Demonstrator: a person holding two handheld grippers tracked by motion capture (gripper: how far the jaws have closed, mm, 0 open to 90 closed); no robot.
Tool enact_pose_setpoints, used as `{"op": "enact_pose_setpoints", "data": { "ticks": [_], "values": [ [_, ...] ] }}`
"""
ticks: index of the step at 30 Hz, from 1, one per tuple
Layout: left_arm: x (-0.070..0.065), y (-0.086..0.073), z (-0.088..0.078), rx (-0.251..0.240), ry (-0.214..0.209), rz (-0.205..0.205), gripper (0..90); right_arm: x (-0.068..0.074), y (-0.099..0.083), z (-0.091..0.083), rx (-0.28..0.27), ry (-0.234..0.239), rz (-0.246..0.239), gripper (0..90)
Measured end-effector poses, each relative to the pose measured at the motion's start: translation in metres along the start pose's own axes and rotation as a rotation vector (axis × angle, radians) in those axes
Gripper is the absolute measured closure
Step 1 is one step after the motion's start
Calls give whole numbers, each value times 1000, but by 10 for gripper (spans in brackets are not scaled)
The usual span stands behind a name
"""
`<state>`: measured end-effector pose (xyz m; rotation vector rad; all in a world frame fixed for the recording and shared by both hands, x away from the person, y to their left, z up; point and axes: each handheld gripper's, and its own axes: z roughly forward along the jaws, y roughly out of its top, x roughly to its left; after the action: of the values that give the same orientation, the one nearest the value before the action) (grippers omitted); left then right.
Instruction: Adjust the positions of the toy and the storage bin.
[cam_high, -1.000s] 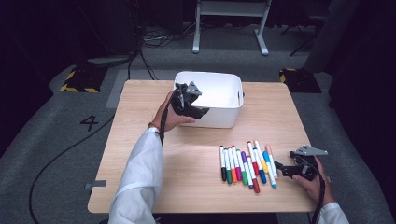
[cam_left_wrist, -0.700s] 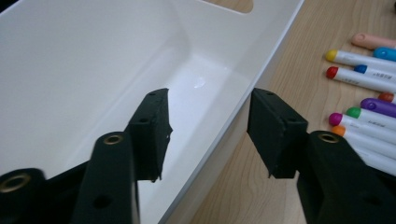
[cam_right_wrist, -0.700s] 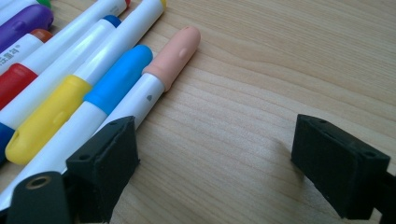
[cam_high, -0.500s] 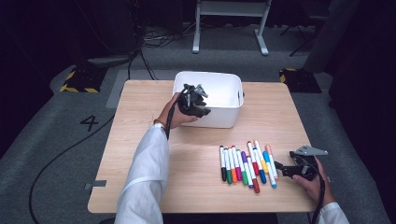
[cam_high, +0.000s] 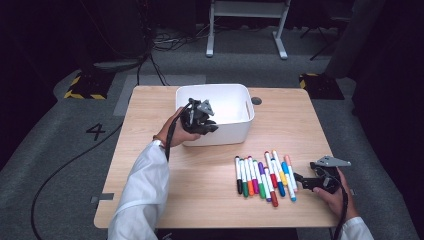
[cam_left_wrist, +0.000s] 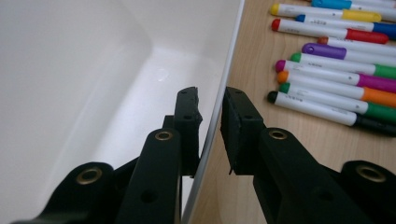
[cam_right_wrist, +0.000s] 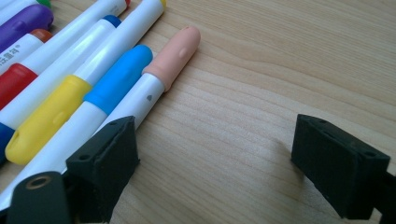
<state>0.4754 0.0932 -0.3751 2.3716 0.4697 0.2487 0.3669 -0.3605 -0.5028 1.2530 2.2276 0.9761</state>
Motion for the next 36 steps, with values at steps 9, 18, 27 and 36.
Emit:
{"op": "enact_pose_setpoints", "data": {
  "ticks": [9,18,27,36],
  "values": [
    [-21,-28,-27,2,-16,14,762,0,0,0,-1,0,0,145],
    [-42,-50,-51,24,-42,55,768,0,0,0,-1,-2,2,145],
    [-61,-59,-59,24,-61,88,768,0,0,0,-1,-3,2,145],
    [-76,-68,-67,19,-107,135,769,0,0,0,1,-5,-3,145]
  ]
}}
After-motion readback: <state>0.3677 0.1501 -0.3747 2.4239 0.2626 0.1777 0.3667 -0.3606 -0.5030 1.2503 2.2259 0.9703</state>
